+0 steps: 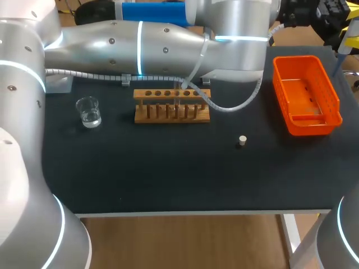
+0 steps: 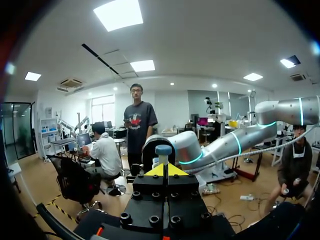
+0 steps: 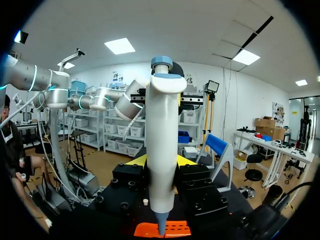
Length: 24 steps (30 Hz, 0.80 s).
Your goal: Invert the test tube, pick up the pipette, mount the tip to pipette, aspirate from beaker and dispense into the tube, eject the tip, return the pipette, and cap with the stopper.
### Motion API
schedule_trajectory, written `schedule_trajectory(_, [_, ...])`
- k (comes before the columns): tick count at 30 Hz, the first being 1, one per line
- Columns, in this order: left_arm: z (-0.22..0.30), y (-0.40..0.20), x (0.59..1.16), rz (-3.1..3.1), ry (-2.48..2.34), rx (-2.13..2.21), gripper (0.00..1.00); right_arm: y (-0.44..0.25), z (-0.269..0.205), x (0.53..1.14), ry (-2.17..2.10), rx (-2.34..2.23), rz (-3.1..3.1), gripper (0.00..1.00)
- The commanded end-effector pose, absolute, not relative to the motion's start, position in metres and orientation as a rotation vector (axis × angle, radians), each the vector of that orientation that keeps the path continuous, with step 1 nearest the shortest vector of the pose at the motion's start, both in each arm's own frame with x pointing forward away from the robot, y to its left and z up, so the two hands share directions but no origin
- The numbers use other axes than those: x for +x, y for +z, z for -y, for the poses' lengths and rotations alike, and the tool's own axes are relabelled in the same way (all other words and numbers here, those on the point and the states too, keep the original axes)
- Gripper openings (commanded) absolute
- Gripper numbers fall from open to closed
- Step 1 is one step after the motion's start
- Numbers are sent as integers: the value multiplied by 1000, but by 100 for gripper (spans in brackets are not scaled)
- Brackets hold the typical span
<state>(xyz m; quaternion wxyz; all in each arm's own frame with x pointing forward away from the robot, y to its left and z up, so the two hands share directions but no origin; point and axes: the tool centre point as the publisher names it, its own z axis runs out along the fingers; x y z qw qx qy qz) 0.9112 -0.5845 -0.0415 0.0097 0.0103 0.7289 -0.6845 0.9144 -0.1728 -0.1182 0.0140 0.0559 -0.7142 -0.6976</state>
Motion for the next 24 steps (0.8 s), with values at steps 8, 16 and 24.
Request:
schedule_trajectory(8, [583,-46,911,-2260,-2145,22,0,-114,173,915,-2168,177,2226,0])
schedule_trajectory(16, [581,-27,911,-2206,-2147,65,0,-114,173,915,-2168,177,2226,0])
schedule_trajectory(24, [577,-10,912,-2174,-2135,88,0,-114,173,915,-2168,177,2226,0])
